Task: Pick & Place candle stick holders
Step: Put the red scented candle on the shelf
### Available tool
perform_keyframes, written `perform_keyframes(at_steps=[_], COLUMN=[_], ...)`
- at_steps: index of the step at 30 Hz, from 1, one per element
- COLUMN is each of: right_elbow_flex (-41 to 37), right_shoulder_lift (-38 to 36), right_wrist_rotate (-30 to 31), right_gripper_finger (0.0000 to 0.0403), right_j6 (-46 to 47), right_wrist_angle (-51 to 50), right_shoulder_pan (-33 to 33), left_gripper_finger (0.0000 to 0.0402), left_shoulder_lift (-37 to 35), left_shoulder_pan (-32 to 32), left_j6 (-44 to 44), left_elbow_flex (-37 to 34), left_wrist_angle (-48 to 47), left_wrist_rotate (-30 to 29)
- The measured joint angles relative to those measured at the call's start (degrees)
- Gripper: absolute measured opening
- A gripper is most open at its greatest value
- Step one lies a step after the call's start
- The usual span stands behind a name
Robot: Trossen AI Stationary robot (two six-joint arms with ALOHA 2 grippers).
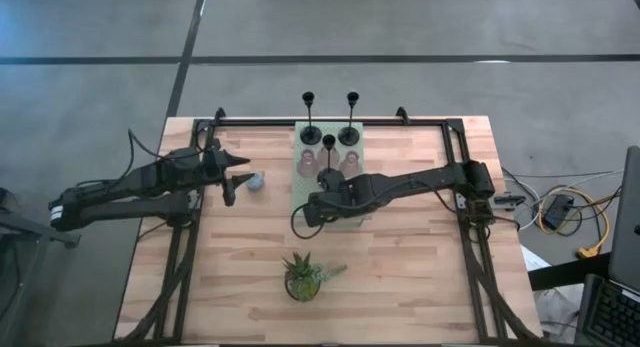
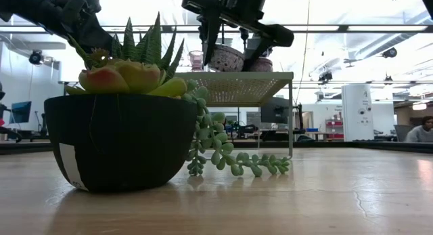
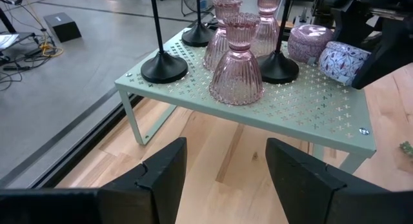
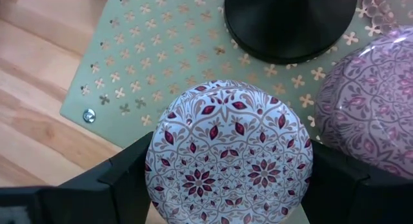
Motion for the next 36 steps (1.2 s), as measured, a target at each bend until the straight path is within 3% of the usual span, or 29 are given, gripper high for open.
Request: perform_keyframes(at_steps=[9,22,36], right_elbow_flex=[0.0,0.0,0.0], right_shoulder_lift=[0.0,0.0,0.0], right_wrist_rotate=[0.2,1.7,2.9], right_gripper_finger=[0.0318,0.0313,0.0369], right_j6=[0.2,-0.1,0.1], right_wrist_angle=[-1.0,-0.7,-0.5], right_shoulder_pan=[0.0,0.0,0.0], left_gripper_finger=[0.0216,0.0216,0.0216], left_shoulder_lift=[0.0,0.0,0.0], left_shoulder_pan=[0.0,0.0,0.0], left_j6=[0.0,0.0,0.0], left_elbow_flex=[0.0,0.0,0.0], left_wrist_angle=[0.0,0.0,0.0], left_wrist_rotate=[0.0,0.0,0.0])
